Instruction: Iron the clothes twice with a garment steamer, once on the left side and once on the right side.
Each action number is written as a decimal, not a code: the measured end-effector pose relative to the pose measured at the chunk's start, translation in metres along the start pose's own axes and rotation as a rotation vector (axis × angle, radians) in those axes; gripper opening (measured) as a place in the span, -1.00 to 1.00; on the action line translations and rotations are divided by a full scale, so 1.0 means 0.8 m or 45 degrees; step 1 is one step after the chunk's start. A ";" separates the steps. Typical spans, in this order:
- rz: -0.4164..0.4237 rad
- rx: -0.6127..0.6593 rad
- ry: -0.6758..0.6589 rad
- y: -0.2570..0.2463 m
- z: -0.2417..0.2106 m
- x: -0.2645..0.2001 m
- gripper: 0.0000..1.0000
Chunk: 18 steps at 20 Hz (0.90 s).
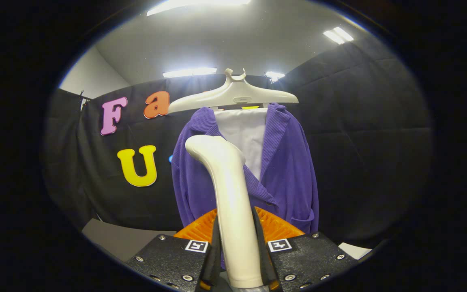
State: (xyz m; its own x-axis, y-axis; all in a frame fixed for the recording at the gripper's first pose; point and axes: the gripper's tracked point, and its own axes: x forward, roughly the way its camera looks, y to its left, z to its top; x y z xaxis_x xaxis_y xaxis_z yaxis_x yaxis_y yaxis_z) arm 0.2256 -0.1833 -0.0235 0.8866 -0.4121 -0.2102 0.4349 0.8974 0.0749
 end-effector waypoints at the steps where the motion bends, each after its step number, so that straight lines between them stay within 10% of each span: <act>1: -0.014 -0.013 0.019 -0.001 -0.010 0.004 -0.23; 18: -0.101 -0.105 0.256 -0.026 -0.167 0.007 -0.29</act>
State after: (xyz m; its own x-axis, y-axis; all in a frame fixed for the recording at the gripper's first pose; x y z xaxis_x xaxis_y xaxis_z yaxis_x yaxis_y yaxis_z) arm 0.2002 -0.1833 -0.1565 0.7973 -0.4495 -0.4028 0.4803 0.8767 -0.0276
